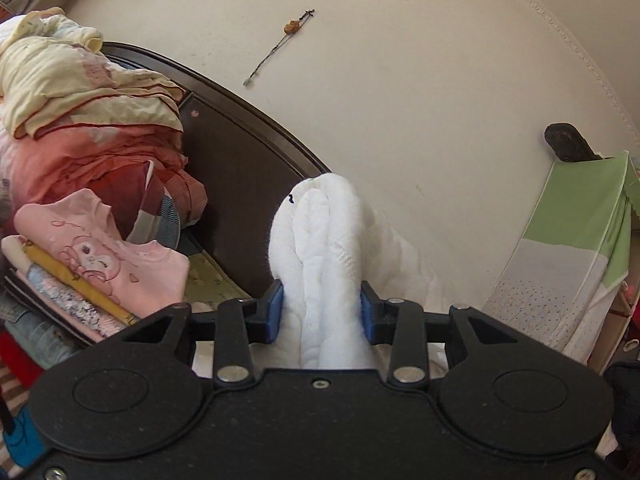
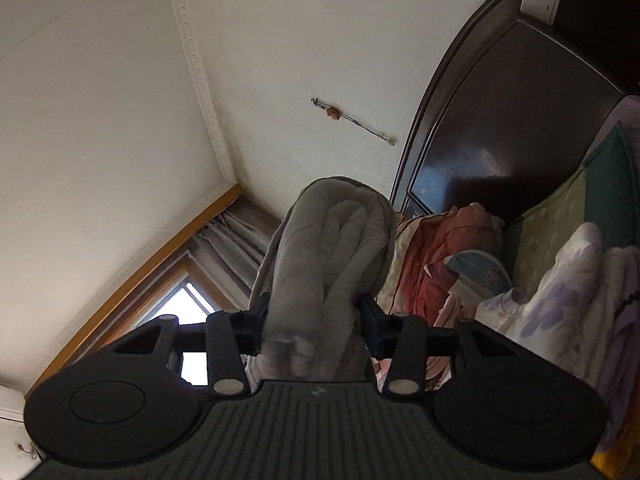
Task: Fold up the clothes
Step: 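Lift the folded white sweatshirt with both grippers, then carry the sweatshirt to the clothes pile and lower it on top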
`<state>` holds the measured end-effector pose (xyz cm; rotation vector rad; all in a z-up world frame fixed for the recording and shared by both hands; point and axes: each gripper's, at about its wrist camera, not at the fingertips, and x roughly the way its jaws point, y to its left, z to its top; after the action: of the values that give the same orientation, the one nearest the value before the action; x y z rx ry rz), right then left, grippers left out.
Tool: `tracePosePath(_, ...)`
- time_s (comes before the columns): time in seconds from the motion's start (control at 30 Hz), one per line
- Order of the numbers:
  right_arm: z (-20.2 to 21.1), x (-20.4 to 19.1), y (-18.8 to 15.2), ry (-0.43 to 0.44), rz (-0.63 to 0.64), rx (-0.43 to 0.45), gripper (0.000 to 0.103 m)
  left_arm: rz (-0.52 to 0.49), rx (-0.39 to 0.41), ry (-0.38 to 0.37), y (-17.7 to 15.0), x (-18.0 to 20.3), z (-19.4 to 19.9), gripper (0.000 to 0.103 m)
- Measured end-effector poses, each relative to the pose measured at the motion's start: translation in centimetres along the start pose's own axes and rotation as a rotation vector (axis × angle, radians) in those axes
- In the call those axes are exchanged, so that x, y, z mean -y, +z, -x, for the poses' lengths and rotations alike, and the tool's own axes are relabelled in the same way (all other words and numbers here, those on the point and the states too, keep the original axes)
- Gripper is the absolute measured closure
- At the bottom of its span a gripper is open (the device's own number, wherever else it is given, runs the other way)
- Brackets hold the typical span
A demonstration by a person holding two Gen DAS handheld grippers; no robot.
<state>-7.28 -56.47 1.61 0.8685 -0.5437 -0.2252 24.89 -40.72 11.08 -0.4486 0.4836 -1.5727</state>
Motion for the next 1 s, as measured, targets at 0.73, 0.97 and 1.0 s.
tracePosePath(0.73,-3.2,8.5,-0.3,-0.376,-0.001,-0.076,0.026,0.226,-0.201,0.285,-4.2,-7.5,-6.1,0.031)
tracePosePath(0.97,0.3,4.4,1.5,-0.348,0.128,-0.119,0.019,0.044,-0.122,0.414,-4.2,-2.3,-1.2,0.028)
tracePosePath(1.0,0.5,3.7,1.6,-0.352,0.141,-0.136,0.018,0.007,-0.117,0.439,-4.4,-1.2,-0.5,0.027)
